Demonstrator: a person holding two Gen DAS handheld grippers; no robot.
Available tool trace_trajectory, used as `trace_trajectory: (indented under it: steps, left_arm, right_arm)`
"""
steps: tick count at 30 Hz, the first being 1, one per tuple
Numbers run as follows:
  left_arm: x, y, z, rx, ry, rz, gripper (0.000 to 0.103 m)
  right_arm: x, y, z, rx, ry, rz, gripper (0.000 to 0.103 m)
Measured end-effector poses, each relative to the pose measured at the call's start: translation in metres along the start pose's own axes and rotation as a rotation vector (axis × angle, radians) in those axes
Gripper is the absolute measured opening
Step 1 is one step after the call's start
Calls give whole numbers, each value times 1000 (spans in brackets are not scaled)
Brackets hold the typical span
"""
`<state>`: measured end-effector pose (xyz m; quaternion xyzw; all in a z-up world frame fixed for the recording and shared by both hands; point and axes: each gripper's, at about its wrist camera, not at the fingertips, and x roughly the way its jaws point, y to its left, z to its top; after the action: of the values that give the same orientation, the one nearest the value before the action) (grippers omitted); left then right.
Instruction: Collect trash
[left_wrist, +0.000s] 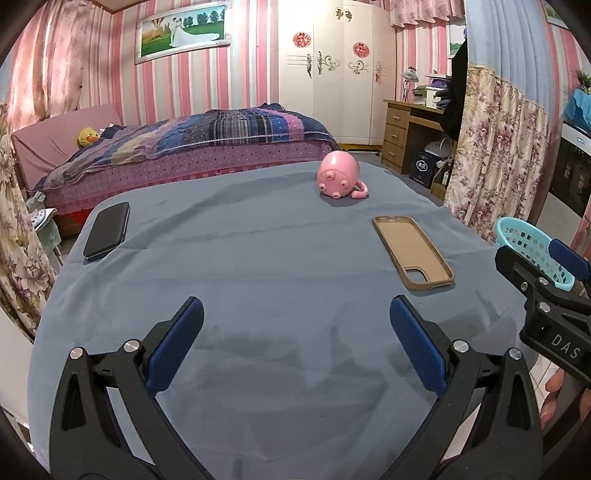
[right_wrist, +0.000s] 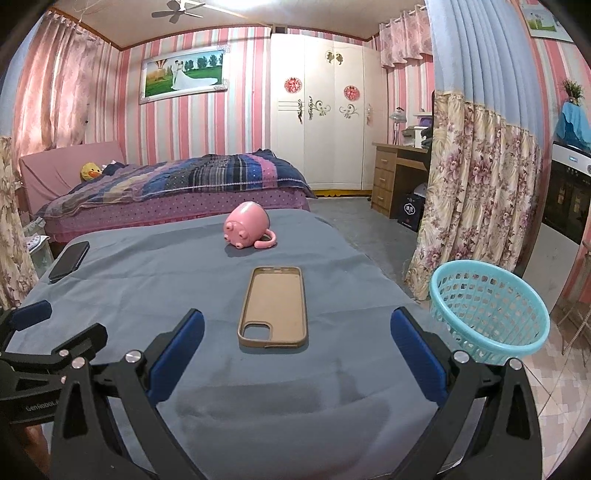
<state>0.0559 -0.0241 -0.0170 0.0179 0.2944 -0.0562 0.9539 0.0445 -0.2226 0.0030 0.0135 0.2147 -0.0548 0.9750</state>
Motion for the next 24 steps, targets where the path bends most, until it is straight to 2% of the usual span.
trace_trajectory:
  steps: [24]
  left_arm:
    - [-4, -6, 0, 25, -14, -1, 97]
  right_arm:
    - [-1, -2, 1, -2, -16, -2, 99]
